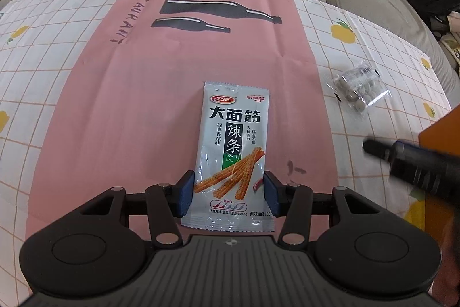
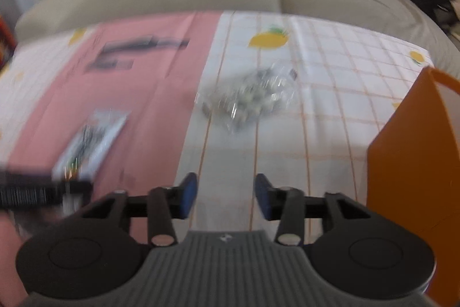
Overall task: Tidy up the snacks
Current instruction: 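Hold the spicy-stick packet in the left gripper while the right gripper grasps the clear white-ball packet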
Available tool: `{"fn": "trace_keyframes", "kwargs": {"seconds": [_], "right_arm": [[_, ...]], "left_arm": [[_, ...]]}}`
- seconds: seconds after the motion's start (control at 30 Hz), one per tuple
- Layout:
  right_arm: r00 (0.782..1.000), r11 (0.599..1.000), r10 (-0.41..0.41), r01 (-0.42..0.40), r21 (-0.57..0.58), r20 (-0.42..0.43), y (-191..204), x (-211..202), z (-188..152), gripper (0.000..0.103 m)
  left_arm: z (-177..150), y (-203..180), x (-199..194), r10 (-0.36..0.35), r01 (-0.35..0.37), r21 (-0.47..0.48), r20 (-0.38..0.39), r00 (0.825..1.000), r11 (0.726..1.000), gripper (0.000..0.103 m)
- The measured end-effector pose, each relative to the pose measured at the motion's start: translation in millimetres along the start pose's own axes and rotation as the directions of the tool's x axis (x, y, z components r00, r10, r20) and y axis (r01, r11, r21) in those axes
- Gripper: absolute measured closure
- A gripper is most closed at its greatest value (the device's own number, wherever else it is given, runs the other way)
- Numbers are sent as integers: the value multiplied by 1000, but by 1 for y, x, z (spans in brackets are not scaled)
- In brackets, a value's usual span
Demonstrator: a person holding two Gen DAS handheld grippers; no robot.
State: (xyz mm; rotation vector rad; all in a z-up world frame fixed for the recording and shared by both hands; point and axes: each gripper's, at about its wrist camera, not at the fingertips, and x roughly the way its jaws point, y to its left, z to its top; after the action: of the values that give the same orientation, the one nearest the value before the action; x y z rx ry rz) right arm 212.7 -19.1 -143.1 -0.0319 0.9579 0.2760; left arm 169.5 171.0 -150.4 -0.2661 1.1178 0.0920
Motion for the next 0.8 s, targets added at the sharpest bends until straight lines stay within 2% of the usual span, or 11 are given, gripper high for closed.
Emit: {"fn": "trace_keyframes", "kwargs": {"seconds": [0.03, 0.13, 0.2, 0.3, 0.4, 0.5, 0.6, 0.67, 0.8], "right_arm": [[1000, 999, -15, 15, 44, 4, -2, 4, 8, 36], [999, 978, -43, 40, 207, 11, -11, 19, 29, 27], [998, 951, -67, 69, 303, -19, -16, 32, 41, 18], [987, 892, -149, 158, 423, -54, -23, 50, 53, 18], [978, 847, -196, 206, 490, -73, -25, 65, 63, 18], [966, 844, -246, 255, 472, -82, -18, 79, 70, 18], [957, 876, -278, 286, 389, -78, -6, 89, 75, 17], [953, 907, -291, 302, 293, -80, 3, 92, 74, 18], [969, 955, -243, 247, 164, -43, 10, 86, 63, 26]], "left_arm": [[2, 1, 1, 2, -2, -1, 1, 1000, 1000, 46], [11, 4, 5, 3, -3, -4, 3, 1000, 1000, 46], [15, 5, 7, 3, -3, 0, 6, 1000, 1000, 46], [21, 6, 10, 0, 0, 0, 13, 1000, 1000, 46], [24, 8, 12, -4, 4, -7, 17, 1000, 1000, 46], [26, 9, 13, -9, 9, -15, 19, 1000, 1000, 46], [27, 9, 12, -13, 13, -20, 19, 1000, 1000, 46], [26, 9, 12, -13, 14, -18, 21, 1000, 1000, 46], [23, 8, 10, -12, 12, -12, 15, 1000, 1000, 46]]}}
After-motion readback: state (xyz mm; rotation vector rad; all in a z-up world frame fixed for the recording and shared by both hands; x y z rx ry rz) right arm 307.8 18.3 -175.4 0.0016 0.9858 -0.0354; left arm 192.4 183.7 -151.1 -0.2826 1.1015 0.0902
